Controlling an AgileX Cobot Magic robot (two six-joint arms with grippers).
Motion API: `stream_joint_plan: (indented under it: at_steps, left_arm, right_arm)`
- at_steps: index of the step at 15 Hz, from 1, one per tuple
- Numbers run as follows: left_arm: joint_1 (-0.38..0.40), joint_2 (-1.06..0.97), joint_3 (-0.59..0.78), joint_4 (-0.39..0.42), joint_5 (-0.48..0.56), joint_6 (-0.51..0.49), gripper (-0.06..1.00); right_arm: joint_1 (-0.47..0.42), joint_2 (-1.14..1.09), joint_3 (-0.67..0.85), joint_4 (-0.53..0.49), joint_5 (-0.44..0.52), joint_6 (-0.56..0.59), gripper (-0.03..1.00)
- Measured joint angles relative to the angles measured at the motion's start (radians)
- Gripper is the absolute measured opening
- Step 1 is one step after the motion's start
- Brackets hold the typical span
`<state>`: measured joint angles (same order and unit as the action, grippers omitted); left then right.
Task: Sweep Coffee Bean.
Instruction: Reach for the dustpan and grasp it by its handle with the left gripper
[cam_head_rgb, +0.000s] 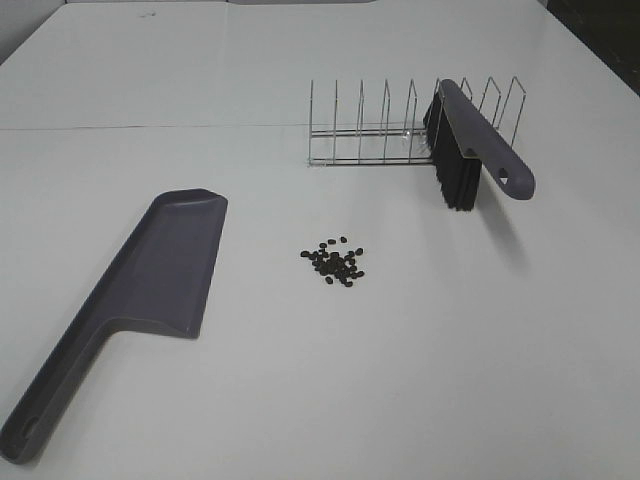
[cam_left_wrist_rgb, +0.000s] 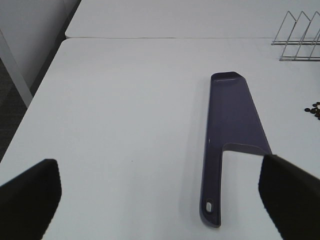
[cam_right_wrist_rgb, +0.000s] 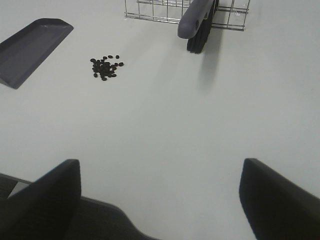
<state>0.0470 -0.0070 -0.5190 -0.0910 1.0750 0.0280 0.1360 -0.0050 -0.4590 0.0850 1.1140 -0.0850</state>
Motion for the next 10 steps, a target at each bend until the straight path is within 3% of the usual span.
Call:
stream_joint_plan:
  at_steps: [10]
  left_arm:
    - [0.000,0.000,0.000,0.000,0.000,0.000,0.99]
  right_arm:
    - [0.000,0.000,0.000,0.000,0.000,0.000,0.73]
